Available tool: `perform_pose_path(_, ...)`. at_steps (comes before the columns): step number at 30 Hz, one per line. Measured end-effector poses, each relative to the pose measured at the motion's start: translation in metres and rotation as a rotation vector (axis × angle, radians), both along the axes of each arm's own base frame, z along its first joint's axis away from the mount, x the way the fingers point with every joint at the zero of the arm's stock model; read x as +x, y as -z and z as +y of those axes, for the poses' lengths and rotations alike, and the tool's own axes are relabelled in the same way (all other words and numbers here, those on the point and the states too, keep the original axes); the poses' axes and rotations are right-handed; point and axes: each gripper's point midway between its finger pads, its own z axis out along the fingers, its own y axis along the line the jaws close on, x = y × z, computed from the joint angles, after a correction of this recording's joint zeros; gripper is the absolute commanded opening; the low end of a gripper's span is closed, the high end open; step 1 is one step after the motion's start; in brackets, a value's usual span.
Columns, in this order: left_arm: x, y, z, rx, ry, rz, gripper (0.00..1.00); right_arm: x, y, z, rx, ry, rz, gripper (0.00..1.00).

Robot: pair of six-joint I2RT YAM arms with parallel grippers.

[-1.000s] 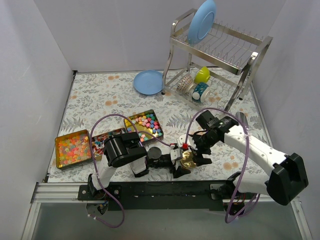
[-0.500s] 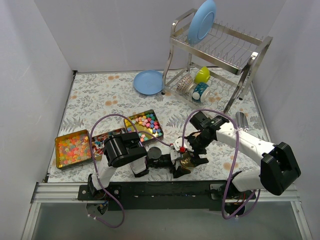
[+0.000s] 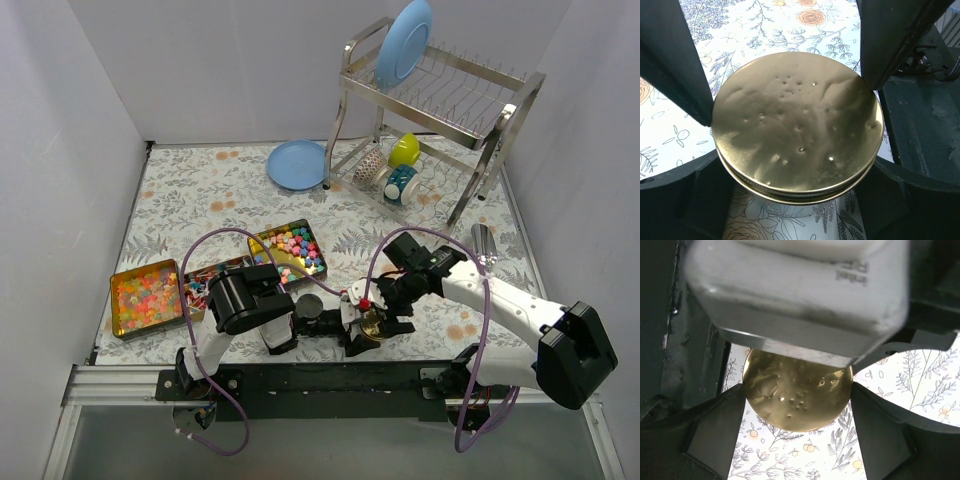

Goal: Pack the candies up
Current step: Screw the bottle lid onto the packing bottle, then reset both arms

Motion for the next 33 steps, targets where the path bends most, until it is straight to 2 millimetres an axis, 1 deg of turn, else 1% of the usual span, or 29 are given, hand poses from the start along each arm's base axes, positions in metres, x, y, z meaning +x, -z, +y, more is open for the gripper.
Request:
perform_pose_path(4, 0.000, 0.000, 0.000, 0.000, 0.000, 0.000, 0.00, 0.000, 0.001, 0.000, -0.007, 0.090, 0.010, 0.76)
perform_pose_path(7, 0.000, 0.000, 0.000, 0.000, 0.000, 0.000, 0.00, 0.001, 0.001, 0.000, -0.013, 0.148, 0.022, 0.78)
perform_pose_path(8, 0.000, 0.000, 0.000, 0.000, 0.000, 0.001, 0.05, 0.001, 0.001, 0.000, -0.015, 0.162, 0.024, 0.79)
perform_pose_path(9, 0.000, 0.000, 0.000, 0.000, 0.001, 0.001, 0.19, 0.001, 0.001, 0.000, -0.017, 0.172, 0.026, 0.80)
perform_pose_path(10, 0.000, 0.000, 0.000, 0.000, 0.001, 0.002, 0.55, 0.001, 0.001, 0.000, -0.019, 0.185, 0.027, 0.84)
perform_pose_path(11, 0.000, 0.000, 0.000, -0.001, 0.002, 0.002, 0.97, 0.001, 0.001, 0.000, -0.019, 0.191, 0.027, 0.86)
perform_pose_path(12, 0.000, -0.001, 0.000, -0.002, 0.003, 0.002, 0.98, 0.002, 0.001, -0.001, -0.022, 0.200, 0.026, 0.88)
perform_pose_path(13, 0.000, -0.002, 0.000, -0.003, 0.001, 0.005, 0.98, 0.002, 0.001, 0.000, -0.023, 0.208, 0.026, 0.93)
perform_pose_path(15, 0.001, -0.007, 0.002, -0.013, -0.015, 0.027, 0.98, 0.004, 0.000, 0.002, -0.018, 0.222, 0.023, 0.96)
perform_pose_path(16, 0.001, -0.008, 0.006, -0.009, -0.025, 0.038, 0.98, 0.005, 0.001, 0.003, -0.019, 0.228, 0.021, 0.98)
perform_pose_path(21, -0.008, -0.014, 0.040, 0.014, -0.055, 0.068, 0.98, 0.011, -0.002, 0.003, -0.027, 0.261, 0.005, 0.98)
perform_pose_path(23, -0.013, -0.017, 0.051, 0.020, -0.060, 0.075, 0.98, 0.016, -0.006, 0.003, -0.030, 0.276, -0.013, 0.98)
perform_pose_path(25, -0.017, -0.020, 0.059, 0.025, -0.061, 0.085, 0.98, 0.021, -0.012, 0.005, -0.027, 0.298, -0.025, 0.98)
perform_pose_path(27, -0.019, -0.025, 0.061, 0.027, -0.062, 0.092, 0.98, 0.027, -0.018, 0.006, -0.022, 0.327, -0.037, 0.98)
perform_pose_path(30, -0.016, -0.033, 0.059, 0.035, -0.077, 0.104, 0.98, 0.033, -0.025, 0.006, -0.015, 0.375, -0.052, 0.98)
perform_pose_path(33, -0.003, -0.038, 0.053, 0.069, -0.130, 0.136, 0.98, 0.040, -0.029, 0.003, -0.020, 0.434, -0.064, 0.98)
